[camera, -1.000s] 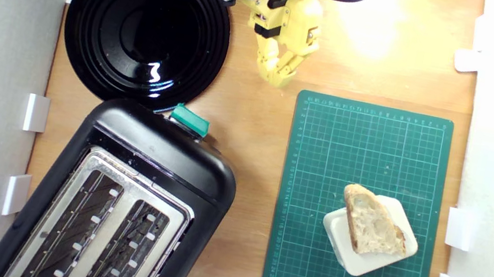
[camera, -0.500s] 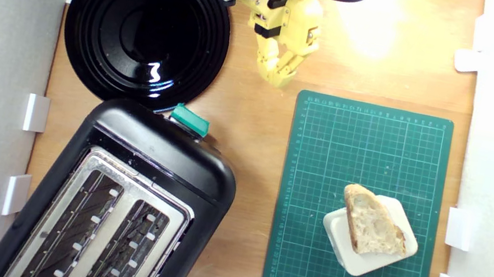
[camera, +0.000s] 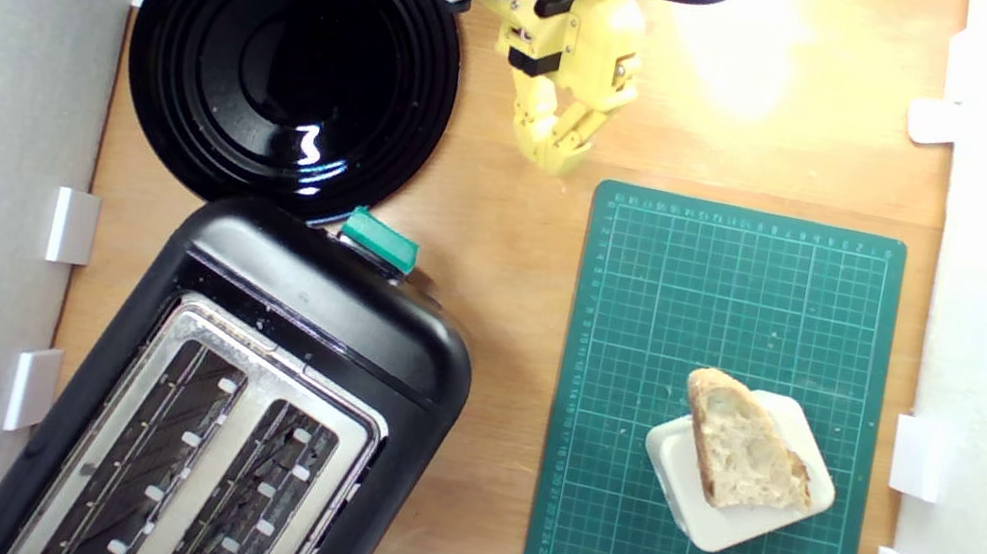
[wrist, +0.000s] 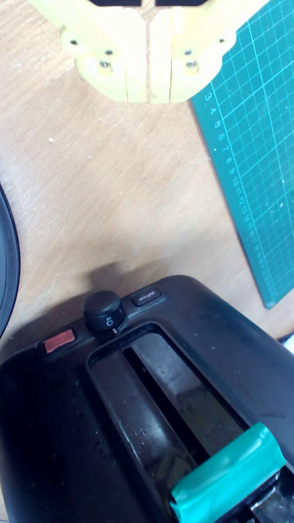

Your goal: Pick bread and place in toaster

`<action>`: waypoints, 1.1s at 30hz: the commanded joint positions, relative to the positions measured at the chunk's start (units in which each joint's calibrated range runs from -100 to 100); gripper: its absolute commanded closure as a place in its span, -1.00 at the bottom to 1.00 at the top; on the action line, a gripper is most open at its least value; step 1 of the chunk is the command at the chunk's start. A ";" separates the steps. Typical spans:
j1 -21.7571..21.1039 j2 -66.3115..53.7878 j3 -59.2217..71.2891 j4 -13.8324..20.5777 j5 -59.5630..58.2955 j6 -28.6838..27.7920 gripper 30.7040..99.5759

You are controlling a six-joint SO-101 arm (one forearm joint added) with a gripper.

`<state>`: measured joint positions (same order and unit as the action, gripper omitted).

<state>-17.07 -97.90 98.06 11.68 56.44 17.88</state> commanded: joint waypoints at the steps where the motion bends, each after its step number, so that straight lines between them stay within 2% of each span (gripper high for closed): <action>1: -0.09 -0.35 0.13 -0.17 0.21 0.04 0.96; 33: -0.17 2.81 -1.24 0.65 -0.04 0.46 0.97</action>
<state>-17.07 -97.40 97.78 11.68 56.44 17.98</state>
